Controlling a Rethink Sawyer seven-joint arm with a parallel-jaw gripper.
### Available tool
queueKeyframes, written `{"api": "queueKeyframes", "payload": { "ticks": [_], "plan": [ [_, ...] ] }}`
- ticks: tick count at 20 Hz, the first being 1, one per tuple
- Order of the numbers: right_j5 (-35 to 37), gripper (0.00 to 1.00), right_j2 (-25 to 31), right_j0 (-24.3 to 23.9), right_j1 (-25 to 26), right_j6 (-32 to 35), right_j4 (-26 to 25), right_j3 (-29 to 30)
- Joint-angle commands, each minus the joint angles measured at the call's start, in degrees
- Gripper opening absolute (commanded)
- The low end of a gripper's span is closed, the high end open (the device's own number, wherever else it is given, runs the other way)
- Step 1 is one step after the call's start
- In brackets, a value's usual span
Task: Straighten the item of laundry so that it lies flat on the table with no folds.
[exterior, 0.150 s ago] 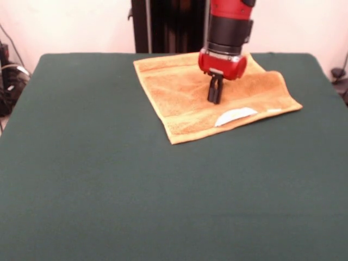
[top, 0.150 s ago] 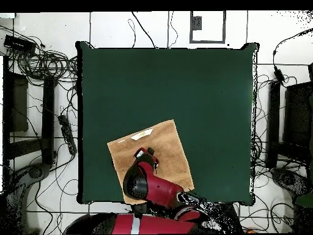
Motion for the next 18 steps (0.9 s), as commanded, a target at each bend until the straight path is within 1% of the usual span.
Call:
{"api": "queueKeyframes", "payload": {
  "ticks": [1, 7, 10, 13, 18],
  "plan": [
    [-3.7, 0.00, 14.6, -6.6, 7.6, 13.2, -9.1, -11.3],
    [0.6, 0.00, 20.5, -12.2, 6.7, 11.1, -16.5, -13.0],
    [2.3, 0.00, 21.5, -13.3, 5.7, 9.2, -18.6, -13.6],
    [4.4, 0.00, 23.8, -15.5, 5.7, 7.4, -22.2, -14.4],
    [6.7, 0.00, 26.1, -17.5, 5.6, 4.9, -27.3, -15.4]
  ]
}}
